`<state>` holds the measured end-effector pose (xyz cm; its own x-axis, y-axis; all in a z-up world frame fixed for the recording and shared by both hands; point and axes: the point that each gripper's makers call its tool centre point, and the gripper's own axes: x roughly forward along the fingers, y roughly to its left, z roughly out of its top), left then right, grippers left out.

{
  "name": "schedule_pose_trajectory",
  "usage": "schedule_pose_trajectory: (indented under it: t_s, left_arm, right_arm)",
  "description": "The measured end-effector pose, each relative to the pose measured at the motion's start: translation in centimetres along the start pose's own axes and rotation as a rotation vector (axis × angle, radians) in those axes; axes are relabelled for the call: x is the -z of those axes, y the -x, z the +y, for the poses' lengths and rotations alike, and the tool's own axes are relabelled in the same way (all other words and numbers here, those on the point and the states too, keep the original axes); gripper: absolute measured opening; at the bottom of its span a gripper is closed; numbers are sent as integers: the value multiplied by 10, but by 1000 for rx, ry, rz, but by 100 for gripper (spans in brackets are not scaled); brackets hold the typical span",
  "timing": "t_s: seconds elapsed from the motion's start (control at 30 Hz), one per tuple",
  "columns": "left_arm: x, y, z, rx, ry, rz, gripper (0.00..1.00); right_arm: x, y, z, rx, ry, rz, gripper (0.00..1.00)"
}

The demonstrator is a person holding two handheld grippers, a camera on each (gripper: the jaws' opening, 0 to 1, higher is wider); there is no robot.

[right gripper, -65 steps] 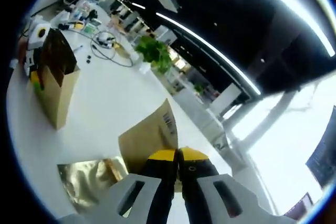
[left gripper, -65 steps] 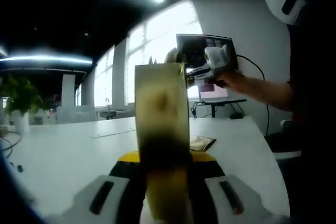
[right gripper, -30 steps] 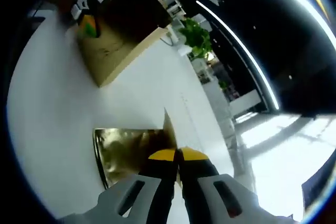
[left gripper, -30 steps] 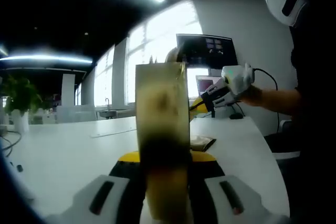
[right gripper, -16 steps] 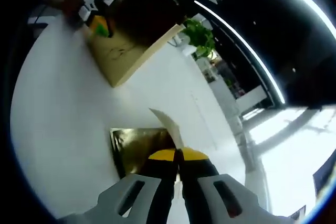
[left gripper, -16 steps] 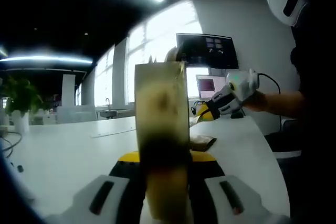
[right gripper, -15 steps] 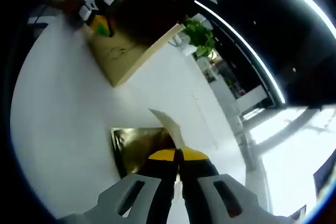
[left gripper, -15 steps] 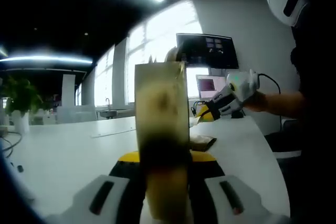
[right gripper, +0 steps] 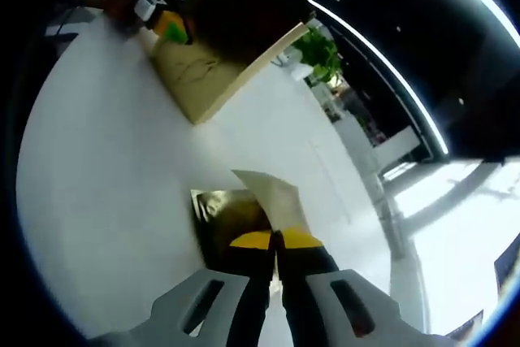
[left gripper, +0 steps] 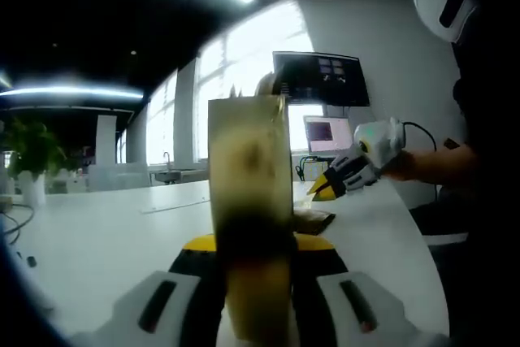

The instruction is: Extract single mask from mask box in order stack masks on table

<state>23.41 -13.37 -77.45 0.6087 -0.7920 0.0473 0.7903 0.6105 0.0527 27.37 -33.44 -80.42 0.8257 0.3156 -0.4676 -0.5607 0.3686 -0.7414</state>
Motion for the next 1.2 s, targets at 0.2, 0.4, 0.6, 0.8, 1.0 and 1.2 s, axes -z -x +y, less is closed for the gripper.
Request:
schedule_pose_trajectory:
  t_s: [0.2,0.4,0.6,0.8,1.0,1.2]
  left_arm:
    - [0,0,0,1,0,0,33]
    - [0,0,0,0,-1,0,33]
    - [0,0,0,-1,-2,1,33]
    - [0,0,0,-2,-2,2,33]
    - [0,0,0,-2,-2,2,33]
    - [0,0,0,-2,-3,2,33]
  right_arm:
    - [4,-1,11,-23,-16,-1,0]
    - [8,-2,15,-34,-25,3,0]
    - [11,-5,25,-56,50,27,4]
    - [15,-3,24,-47,40,44,7]
    - [10,4,23,-49,-20,18,12]
    - [6,9,24,-49,-138,-17,16]
